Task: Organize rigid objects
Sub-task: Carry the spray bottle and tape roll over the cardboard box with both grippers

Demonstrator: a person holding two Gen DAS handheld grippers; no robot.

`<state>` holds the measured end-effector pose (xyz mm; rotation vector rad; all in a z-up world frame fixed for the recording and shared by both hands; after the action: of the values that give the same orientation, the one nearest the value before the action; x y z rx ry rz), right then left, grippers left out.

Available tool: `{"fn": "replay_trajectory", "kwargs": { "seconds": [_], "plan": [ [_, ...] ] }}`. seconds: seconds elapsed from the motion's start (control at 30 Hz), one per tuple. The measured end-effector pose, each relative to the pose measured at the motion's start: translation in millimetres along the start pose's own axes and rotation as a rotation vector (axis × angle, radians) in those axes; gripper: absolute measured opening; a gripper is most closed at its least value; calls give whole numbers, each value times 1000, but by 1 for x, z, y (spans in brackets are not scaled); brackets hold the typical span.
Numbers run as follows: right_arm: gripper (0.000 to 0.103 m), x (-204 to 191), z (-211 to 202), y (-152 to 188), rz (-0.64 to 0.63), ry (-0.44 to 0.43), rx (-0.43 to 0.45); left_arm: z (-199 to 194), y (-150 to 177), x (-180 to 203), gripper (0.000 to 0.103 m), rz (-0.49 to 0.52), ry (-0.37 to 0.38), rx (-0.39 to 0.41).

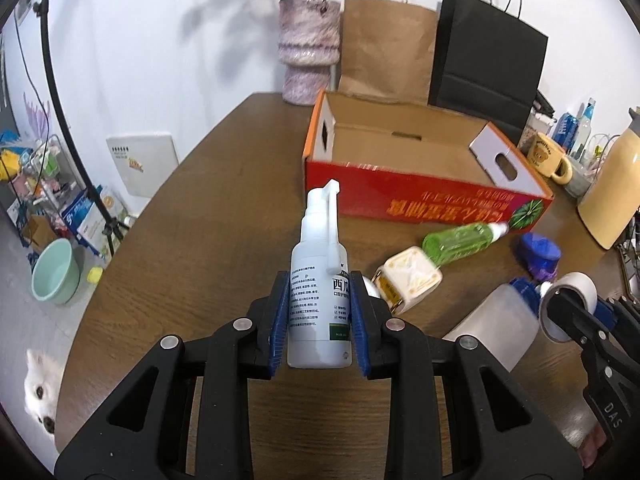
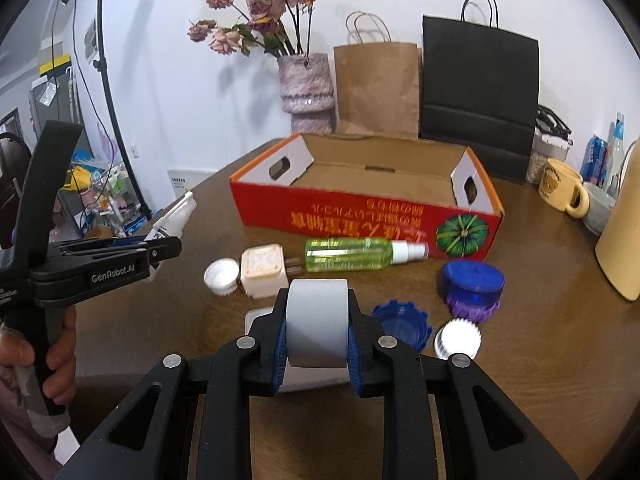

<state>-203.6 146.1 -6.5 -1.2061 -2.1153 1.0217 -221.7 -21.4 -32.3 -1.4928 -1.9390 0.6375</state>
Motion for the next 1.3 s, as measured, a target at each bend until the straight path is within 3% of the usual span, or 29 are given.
{"fn": "replay_trajectory", "kwargs": {
  "seconds": [0.5,1.3],
  "plan": [
    [27,20,-6,-45,-1,6,108,-16,-40,33,24,10,37,114],
    [27,67,31,-96,45,56,160,21,-84,61,24,22,33,131]
  ]
}}
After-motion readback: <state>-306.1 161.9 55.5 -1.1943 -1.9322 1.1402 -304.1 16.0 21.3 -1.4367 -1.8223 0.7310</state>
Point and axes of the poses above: each gripper's, at about its wrist camera, not at the fingertips, and z roughly the way its jaws point, x to its right, y to its underside, the point moved 4 cm from there along z, roughly the way its jaws point, and after that the axes turned 9 degrees about -z, right-handed, at the moved point
